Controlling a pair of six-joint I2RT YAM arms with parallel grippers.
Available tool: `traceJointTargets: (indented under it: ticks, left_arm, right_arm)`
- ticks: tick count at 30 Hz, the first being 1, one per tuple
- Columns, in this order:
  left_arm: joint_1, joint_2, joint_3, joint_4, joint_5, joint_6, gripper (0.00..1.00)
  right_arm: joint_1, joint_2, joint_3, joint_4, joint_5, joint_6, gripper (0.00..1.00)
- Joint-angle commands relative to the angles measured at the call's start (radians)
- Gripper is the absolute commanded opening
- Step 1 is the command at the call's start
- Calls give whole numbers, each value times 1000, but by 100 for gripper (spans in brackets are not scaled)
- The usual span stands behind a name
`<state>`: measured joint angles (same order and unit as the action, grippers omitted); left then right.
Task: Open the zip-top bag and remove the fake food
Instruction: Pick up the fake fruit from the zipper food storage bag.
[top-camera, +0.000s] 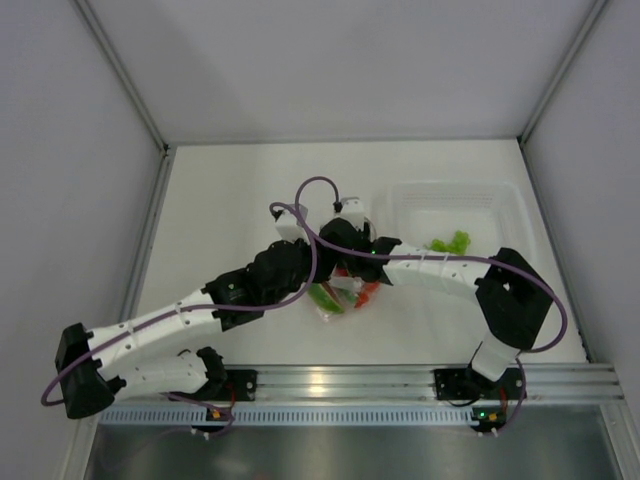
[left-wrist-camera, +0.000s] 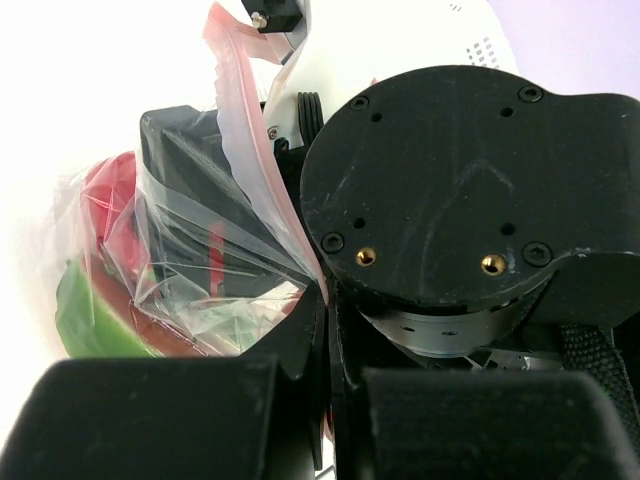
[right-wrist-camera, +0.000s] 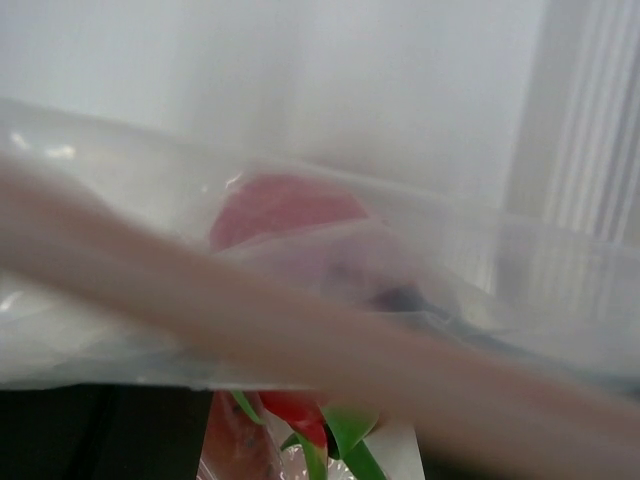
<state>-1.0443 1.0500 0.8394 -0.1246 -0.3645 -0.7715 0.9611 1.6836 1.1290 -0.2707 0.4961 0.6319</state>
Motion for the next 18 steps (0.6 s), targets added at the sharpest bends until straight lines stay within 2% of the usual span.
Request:
traceJointTargets:
  ticks: [1, 5, 18]
  left_arm:
    - [-40, -41, 78, 168, 202, -51, 0]
    - [-40, -59, 112, 82, 145, -60, 0]
    - [-39, -48, 150, 31, 82, -60, 0]
  right_arm:
    - [13, 47, -14, -47, -27, -3, 67]
    - [2, -13, -51, -27, -47, -6, 67]
    - [-21, -130, -113, 8, -168, -17, 67]
